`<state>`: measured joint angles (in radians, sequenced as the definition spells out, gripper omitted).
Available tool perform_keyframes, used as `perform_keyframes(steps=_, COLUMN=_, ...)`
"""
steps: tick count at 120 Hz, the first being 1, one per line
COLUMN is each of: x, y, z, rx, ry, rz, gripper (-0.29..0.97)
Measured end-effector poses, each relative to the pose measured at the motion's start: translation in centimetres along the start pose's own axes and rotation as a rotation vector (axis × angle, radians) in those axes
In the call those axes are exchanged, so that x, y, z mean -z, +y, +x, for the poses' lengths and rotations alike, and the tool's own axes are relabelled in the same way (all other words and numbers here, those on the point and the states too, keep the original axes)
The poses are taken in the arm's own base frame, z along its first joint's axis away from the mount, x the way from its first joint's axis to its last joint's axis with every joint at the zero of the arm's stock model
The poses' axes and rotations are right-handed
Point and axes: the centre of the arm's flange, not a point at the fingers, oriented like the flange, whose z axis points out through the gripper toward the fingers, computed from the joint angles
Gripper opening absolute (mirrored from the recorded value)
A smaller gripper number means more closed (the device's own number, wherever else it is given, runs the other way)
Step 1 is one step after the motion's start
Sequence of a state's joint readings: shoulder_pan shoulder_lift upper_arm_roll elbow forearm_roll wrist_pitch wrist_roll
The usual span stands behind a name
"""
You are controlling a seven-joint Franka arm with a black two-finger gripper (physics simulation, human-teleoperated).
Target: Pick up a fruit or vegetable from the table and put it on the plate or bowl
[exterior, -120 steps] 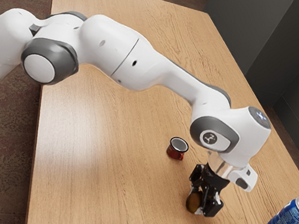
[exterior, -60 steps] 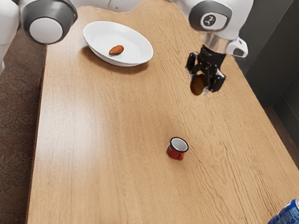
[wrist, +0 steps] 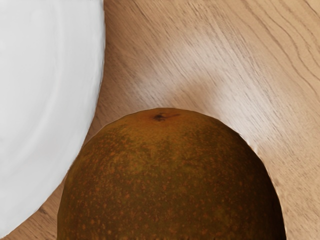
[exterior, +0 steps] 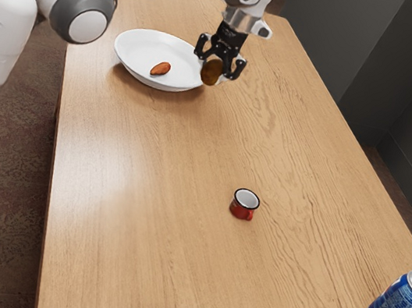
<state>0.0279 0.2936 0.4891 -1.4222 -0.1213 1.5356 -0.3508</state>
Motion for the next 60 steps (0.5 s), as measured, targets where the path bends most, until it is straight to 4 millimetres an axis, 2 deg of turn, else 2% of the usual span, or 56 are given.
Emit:
perform_keyframes(steps=36, x=-1.0, y=-9.4, z=3.3, rx=0.129, ry=-0.031, rz=0.003, gripper=0.24)
perform_keyframes(steps=44, x=-1.0, y=-10.9, z=3.7, rx=0.145, ry=-0.025, rz=0.013, gripper=0.24)
perform_keyframes(steps=60, x=-1.1, y=-12.5, z=4.3, rx=0.158, ry=-0.013, rz=0.026, gripper=0.23)
